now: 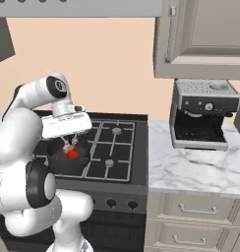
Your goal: Put the tomato and onion in the pot. Retrieve the spatula and lightly stir the vegetables in the pot.
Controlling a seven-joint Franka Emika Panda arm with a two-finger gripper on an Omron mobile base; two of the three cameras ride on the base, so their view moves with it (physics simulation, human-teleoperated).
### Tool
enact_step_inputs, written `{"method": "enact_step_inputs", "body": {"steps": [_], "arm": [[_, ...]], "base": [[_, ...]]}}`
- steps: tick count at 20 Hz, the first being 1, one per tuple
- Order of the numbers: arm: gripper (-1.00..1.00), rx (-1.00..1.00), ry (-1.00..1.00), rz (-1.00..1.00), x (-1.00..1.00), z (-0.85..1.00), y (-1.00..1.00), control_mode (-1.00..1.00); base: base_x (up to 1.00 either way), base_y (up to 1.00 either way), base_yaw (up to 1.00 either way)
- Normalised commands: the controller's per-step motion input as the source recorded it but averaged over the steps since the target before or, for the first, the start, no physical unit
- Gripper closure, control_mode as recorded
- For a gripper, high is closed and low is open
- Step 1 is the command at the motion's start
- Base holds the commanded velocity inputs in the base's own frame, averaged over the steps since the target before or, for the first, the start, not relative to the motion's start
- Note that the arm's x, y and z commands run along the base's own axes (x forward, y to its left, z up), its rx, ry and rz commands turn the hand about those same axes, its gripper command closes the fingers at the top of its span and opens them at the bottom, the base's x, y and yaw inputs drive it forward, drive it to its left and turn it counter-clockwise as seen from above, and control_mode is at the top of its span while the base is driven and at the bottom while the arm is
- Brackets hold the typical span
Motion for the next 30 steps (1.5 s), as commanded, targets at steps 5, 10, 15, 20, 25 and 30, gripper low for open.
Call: {"method": "enact_step_inputs", "body": {"steps": [5,10,15,20,25,30], "arm": [[1.0,-0.01,0.02,0.06,0.09,-0.08,-0.06,-1.0],[1.0,0.0,0.0,-0.04,0.2,-0.06,0.0,-1.0],[1.0,-0.02,0.0,-0.09,0.33,-0.52,0.0,-1.0],[1.0,-0.01,0.0,-0.07,0.2,-0.26,0.0,-1.0],[1.0,0.0,0.0,-0.04,0.13,-0.16,0.0,-1.0],[1.0,0.0,0.0,0.0,-0.05,0.21,-0.22,-1.0]], "base": [[0.0,0.0,0.0],[0.0,0.0,0.0],[0.0,0.0,0.0],[0.0,0.0,0.0],[0.0,0.0,0.0],[0.0,0.0,0.0]]}}
